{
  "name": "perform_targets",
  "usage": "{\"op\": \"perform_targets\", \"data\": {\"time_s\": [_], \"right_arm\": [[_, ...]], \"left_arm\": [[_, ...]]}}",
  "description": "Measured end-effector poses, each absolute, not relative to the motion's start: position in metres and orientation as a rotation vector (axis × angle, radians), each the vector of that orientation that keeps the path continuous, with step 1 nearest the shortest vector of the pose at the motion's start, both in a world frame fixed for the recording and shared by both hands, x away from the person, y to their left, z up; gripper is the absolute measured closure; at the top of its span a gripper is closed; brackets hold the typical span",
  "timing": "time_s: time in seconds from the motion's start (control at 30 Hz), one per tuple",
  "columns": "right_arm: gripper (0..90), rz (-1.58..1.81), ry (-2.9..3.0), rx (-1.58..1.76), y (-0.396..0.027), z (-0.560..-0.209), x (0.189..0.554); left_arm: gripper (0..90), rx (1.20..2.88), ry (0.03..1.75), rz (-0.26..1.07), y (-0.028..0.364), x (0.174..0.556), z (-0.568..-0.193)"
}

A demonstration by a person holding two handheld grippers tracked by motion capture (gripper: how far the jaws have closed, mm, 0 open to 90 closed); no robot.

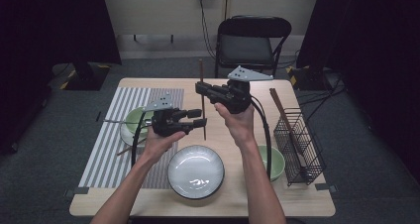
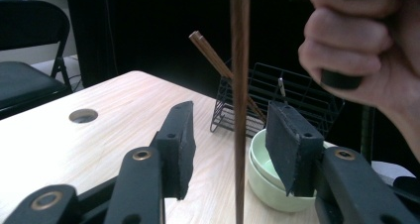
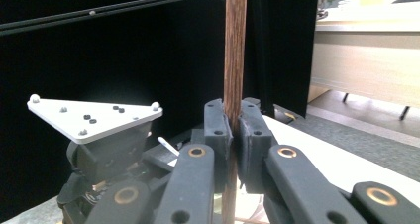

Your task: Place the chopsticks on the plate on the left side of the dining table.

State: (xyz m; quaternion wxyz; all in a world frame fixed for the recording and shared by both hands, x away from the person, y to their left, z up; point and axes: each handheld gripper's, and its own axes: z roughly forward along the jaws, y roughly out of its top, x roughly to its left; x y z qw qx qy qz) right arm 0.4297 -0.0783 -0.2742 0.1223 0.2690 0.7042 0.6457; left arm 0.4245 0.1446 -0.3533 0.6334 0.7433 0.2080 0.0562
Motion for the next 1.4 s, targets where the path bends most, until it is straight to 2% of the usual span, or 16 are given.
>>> {"op": "perform_targets", "data": {"time_s": [0.07, 0.1, 0.37, 0.53, 0.93, 1.23, 1.4], "right_arm": [[84.9, 1.887, 2.068, 0.774, -0.074, -0.276, 0.429], [84.9, 1.888, 2.076, 0.767, -0.072, -0.276, 0.428], [84.9, 1.911, 2.071, 0.755, -0.071, -0.278, 0.425], [84.9, 1.922, 2.066, 0.745, -0.072, -0.277, 0.425], [84.1, 1.908, 2.083, 0.735, -0.077, -0.28, 0.423], [57.8, 1.902, 2.083, 0.716, -0.084, -0.277, 0.422], [49.6, 1.883, 2.089, 0.714, -0.09, -0.279, 0.418]], "left_arm": [[61.1, 1.705, 0.457, 0.126, 0.144, 0.426, -0.353], [68.4, 1.709, 0.438, 0.128, 0.144, 0.426, -0.353], [81.4, 1.701, 0.427, 0.124, 0.148, 0.428, -0.353], [80.3, 1.683, 0.433, 0.107, 0.148, 0.428, -0.352], [84.9, 1.711, 0.405, 0.123, 0.148, 0.427, -0.349], [84.9, 1.706, 0.418, 0.127, 0.154, 0.426, -0.351], [84.9, 1.703, 0.439, 0.142, 0.162, 0.425, -0.348]]}}
